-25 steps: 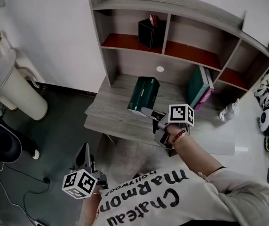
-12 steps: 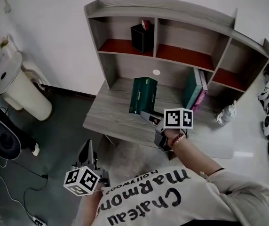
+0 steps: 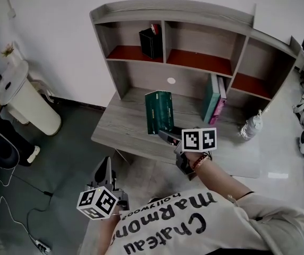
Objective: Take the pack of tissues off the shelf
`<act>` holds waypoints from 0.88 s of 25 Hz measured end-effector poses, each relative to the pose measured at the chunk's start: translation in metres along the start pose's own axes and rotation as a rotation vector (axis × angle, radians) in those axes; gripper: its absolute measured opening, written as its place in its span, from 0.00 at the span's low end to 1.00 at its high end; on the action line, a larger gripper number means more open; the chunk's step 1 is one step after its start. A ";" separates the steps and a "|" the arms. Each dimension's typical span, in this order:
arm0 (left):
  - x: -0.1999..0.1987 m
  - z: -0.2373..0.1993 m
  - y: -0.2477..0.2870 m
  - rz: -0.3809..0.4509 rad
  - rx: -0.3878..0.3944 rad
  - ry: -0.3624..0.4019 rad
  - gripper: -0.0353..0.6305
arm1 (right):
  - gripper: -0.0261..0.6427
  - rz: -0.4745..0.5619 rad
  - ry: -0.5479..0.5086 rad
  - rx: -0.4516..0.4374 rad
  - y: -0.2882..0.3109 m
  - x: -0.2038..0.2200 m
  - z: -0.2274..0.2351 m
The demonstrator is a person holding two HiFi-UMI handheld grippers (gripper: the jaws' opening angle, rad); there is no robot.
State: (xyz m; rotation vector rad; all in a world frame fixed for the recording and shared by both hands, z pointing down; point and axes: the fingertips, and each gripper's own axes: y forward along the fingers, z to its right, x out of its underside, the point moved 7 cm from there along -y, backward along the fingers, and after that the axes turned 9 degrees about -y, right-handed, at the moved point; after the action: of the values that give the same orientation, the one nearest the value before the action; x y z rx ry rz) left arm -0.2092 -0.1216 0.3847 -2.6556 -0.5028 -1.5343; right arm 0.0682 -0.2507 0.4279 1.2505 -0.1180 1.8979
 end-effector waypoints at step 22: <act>0.063 0.047 -0.043 -0.027 -0.035 0.019 0.08 | 0.46 -0.035 -0.082 0.060 -0.067 0.058 0.019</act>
State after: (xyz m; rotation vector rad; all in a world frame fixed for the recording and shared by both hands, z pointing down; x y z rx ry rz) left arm -0.1540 -0.0559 0.4085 -2.6682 -0.5174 -1.5893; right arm 0.1186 -0.1828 0.4597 1.3628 -0.0824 1.8331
